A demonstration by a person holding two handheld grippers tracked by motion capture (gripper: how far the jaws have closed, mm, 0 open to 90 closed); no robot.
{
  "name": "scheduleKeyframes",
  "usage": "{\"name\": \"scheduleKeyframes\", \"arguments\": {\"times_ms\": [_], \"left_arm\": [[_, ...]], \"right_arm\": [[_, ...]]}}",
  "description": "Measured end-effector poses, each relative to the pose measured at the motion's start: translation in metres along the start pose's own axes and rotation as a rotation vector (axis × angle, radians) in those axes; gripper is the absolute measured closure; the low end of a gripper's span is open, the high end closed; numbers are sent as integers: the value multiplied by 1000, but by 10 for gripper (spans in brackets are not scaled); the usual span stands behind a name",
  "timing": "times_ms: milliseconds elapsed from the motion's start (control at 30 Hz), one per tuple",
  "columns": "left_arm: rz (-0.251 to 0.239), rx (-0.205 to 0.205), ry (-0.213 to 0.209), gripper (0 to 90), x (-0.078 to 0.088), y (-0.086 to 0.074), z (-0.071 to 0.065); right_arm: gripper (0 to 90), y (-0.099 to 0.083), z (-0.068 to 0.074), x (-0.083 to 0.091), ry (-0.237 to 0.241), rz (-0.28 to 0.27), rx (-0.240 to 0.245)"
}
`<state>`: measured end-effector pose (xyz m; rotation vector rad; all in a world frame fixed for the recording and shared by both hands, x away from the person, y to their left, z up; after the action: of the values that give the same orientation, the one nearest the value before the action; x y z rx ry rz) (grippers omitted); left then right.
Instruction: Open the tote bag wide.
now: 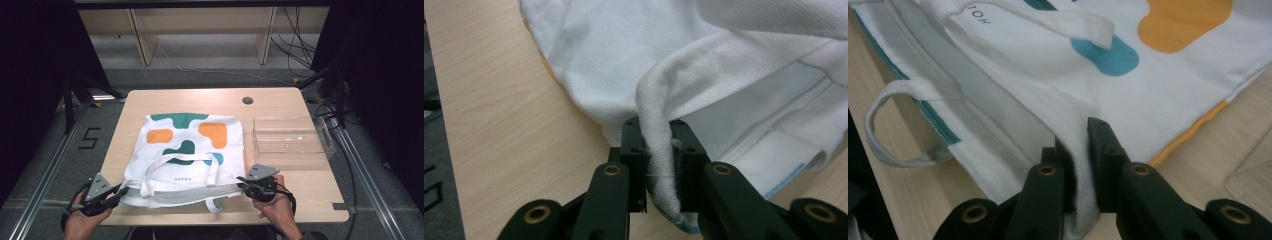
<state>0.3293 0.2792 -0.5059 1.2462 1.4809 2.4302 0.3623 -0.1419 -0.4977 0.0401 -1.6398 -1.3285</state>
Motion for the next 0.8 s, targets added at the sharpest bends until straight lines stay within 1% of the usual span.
{"name": "scheduleKeyframes", "arguments": {"times_ms": [33,67,100,133,167,200,233,267,300,333,367,400,433,467,500,533,567,600,633,667,700,733,767,800], "left_arm": [[-16,7,-1,791,1,3,1],[-20,18,-6,791,3,7,1],[-14,-12,-5,791,5,9,4],[-22,-5,-8,791,6,12,4],[-26,-3,-10,791,8,15,5],[-41,3,-6,791,9,19,6],[-43,12,-4,791,11,22,7],[-55,6,-6,791,12,26,9],[-61,11,-1,791,15,29,11],[-62,1,4,792,17,33,13],[-75,3,4,792,19,36,14],[-78,8,5,792,21,39,16],[-89,1,7,792,22,43,19],[-95,3,18,792,25,47,22],[-92,1,9,794,26,49,23],[-99,-5,10,795,29,53,25],[-111,-9,12,798,31,58,27],[-124,-27,15,799,36,64,31],[-125,-41,13,799,39,69,33],[-137,-60,21,799,44,77,37],[-151,-43,32,800,48,81,37],[-156,-61,31,800,53,88,41],[-172,-71,35,802,58,94,45],[-188,-82,51,802,63,101,49]], "right_arm": [[845,3,-1,2,3,-15,-9],[846,7,-1,5,16,-22,-20],[847,12,-2,8,16,-38,-17],[850,19,-3,13,12,-57,-13],[850,19,-3,13,12,-57,-13],[851,24,-4,15,6,-72,-5],[852,29,-5,17,5,-87,-6],[852,34,-7,18,2,-103,-2],[854,39,-7,20,6,-118,0],[855,48,-9,25,2,-124,13],[855,48,-9,25,2,-124,13],[856,57,-8,30,1,-132,17],[856,57,-8,30,1,-132,17],[856,61,-8,32,0,-146,27],[856,67,-9,34,7,-154,30],[856,70,-10,35,10,-155,35],[857,74,-10,37,13,-161,25],[858,87,-13,43,19,-180,27],[858,87,-13,43,19,-180,27],[858,92,-12,45,21,-198,19],[858,101,-14,50,37,-204,38],[859,105,-14,53,38,-215,37],[860,118,-13,62,34,-235,33],[860,118,-13,62,34,-235,33]]}}
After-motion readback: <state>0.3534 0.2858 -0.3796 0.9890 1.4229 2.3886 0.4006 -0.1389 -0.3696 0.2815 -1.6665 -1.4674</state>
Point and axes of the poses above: each handheld gripper's, and its own axes: x roughly backward along the jaws, y roughly out of its top, z roughly to its left, the point moved 5 cm from there along -x, roughly forward along the jaws, and after that the axes turned 12 degrees about -x, right-handed, at the moved point
